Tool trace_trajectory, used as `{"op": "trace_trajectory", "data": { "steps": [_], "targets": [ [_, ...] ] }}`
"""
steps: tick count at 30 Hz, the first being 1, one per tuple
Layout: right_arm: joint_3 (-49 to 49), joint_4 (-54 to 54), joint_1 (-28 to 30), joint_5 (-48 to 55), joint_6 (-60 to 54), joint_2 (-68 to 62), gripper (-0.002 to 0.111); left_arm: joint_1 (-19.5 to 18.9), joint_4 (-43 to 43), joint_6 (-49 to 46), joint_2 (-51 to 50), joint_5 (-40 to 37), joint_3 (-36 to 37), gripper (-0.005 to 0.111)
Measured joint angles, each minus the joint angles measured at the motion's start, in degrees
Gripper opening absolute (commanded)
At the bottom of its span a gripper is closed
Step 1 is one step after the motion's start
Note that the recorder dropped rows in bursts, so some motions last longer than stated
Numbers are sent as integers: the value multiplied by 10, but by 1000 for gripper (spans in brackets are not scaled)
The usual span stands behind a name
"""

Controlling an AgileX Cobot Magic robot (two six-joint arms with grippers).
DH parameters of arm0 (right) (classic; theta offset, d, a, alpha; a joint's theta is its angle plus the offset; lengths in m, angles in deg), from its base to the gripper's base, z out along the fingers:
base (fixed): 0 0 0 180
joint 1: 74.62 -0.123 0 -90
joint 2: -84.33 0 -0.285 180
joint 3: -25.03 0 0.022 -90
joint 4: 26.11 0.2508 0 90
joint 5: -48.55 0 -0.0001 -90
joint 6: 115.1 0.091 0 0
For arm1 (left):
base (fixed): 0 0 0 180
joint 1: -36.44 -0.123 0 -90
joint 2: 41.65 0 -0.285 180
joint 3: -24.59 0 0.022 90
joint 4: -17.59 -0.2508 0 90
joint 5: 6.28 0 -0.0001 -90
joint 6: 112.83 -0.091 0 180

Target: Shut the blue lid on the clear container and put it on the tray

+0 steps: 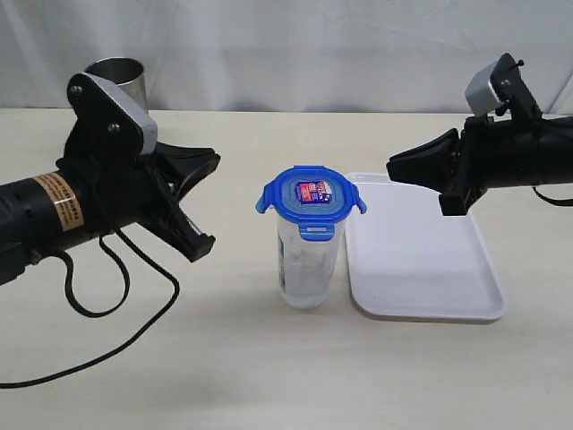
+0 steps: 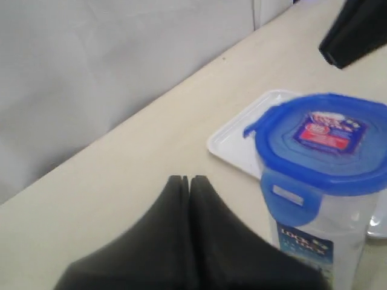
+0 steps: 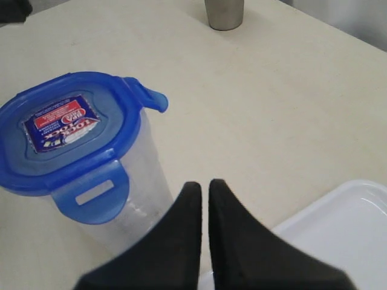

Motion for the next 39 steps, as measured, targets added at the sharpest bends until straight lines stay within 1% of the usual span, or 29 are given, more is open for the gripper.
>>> {"op": "trace_trajectory", "data": {
  "steps": [2,3,5,9,17,26,33,39],
  "targets": [
    [0,0,0,0,-2,0,4,-2,-8,-5,-9,29,0,0],
    [0,0,0,0,-1,0,4,-2,-36,0,-21,49,0,0],
    [0,0,0,0,-1,0,4,-2,-63,12,-41,79,-2,0],
    [0,0,0,7,-1,0,4,-2,-81,18,-78,95,-28,0],
    [0,0,0,10,-1,0,4,-2,-94,23,-124,104,-46,0],
    [0,0,0,11,-1,0,4,-2,-150,58,-125,98,-48,0],
    [0,0,0,13,-1,0,4,-2,-154,59,-125,91,-48,0],
    [0,0,0,70,-1,0,4,-2,-154,59,-125,90,-48,0]
  ]
}}
